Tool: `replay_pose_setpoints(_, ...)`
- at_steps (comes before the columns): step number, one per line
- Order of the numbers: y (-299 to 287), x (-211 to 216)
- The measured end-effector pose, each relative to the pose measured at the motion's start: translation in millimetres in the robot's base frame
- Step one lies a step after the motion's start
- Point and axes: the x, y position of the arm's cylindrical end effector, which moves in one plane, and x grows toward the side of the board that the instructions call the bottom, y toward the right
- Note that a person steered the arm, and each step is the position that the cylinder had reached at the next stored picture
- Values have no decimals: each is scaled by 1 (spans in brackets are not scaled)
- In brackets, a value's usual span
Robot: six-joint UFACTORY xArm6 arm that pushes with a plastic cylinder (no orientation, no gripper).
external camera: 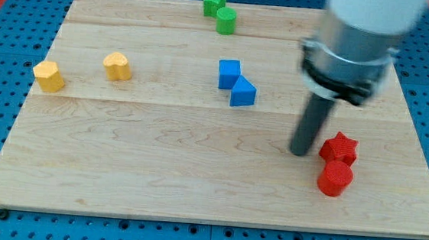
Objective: Push the yellow blocks towards the bottom left
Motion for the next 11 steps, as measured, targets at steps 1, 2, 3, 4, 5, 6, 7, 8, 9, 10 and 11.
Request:
replay_pose_setpoints(1, -93, -66)
replay_pose_setpoints(2, -147, -130)
replay_pose_setpoints(3, -199, -135)
replay_pose_setpoints(4, -246, -86)
replay_pose_setpoints(5, -233, -74)
replay_pose_setpoints(6, -238, -116)
replay_pose_setpoints(7, -273, -126)
replay_pose_setpoints(8, -279, -141)
replay_pose_setpoints(9, -313, -126)
replay_pose_setpoints(10, -317, -79)
replay_pose_setpoints(11, -301, -41)
